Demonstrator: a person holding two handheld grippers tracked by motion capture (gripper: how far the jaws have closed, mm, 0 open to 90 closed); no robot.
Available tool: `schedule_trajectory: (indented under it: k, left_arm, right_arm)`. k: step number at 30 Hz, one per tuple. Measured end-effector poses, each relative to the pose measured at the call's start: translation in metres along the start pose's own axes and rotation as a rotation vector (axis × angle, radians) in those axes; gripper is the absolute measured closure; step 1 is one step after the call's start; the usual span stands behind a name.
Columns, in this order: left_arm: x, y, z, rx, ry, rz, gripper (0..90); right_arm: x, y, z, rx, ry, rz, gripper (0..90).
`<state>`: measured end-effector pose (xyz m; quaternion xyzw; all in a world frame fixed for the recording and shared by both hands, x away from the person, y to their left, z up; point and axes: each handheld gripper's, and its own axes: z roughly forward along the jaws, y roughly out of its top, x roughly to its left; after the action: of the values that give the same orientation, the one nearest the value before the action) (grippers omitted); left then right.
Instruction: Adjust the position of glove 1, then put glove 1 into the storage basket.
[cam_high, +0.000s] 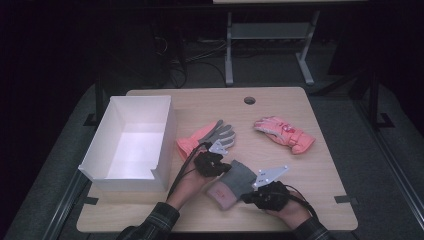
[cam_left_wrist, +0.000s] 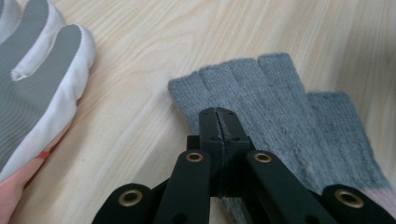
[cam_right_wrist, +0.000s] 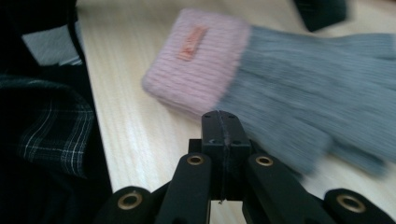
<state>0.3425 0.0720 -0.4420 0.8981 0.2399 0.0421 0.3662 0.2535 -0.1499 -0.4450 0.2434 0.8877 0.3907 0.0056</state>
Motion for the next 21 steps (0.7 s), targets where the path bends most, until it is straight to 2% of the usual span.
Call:
schedule_trajectory:
  k: [4,5,7,11,12,13,14,16,18,19,20,21]
  left_arm:
    - [-0.001,-0.002,-0.006,0.009,0.004,0.005,85.6]
    - [-0.003,-0.004,-0.011,0.005,0.01,0.006,81.7]
    - [-0.005,-0.006,-0.018,0.006,0.021,0.005,78.3]
    - [-0.008,-0.009,-0.033,0.004,0.023,-0.003,60.9]
    - [-0.009,-0.01,-0.035,-0.007,0.018,-0.022,54.7]
    - [-0.009,-0.011,-0.038,0.002,0.017,-0.013,49.9]
    - [-0.011,-0.012,-0.039,-0.006,0.007,-0.027,45.2]
    - [-0.014,-0.014,-0.041,0.006,-0.007,-0.021,35.5]
    - [-0.015,-0.016,-0.042,0.007,-0.007,-0.02,29.0]
    - [-0.018,-0.018,-0.042,0.021,-0.017,-0.024,25.1]
    - [-0.02,-0.019,-0.041,0.015,-0.018,-0.03,23.2]
    - [-0.02,-0.019,-0.041,0.019,-0.019,-0.019,21.0]
  right_arm:
    - [-0.006,-0.003,-0.013,-0.035,-0.037,0.022,86.6]
    - [-0.01,-0.004,-0.02,-0.062,-0.06,0.029,82.3]
    - [-0.013,-0.005,-0.026,-0.08,-0.089,0.041,78.5]
    - [-0.021,-0.01,-0.036,-0.103,-0.151,0.072,65.0]
    - [-0.024,-0.011,-0.039,-0.111,-0.166,0.077,59.2]
    - [-0.027,-0.013,-0.041,-0.121,-0.181,0.095,53.8]
    - [-0.029,-0.015,-0.044,-0.12,-0.201,0.108,49.3]
    - [-0.035,-0.018,-0.048,-0.124,-0.233,0.134,39.1]
    - [-0.038,-0.02,-0.049,-0.122,-0.248,0.147,36.3]
    - [-0.043,-0.025,-0.053,-0.118,-0.289,0.178,27.5]
    - [-0.045,-0.027,-0.055,-0.116,-0.291,0.188,26.0]
    - [-0.047,-0.03,-0.056,-0.119,-0.305,0.197,23.6]
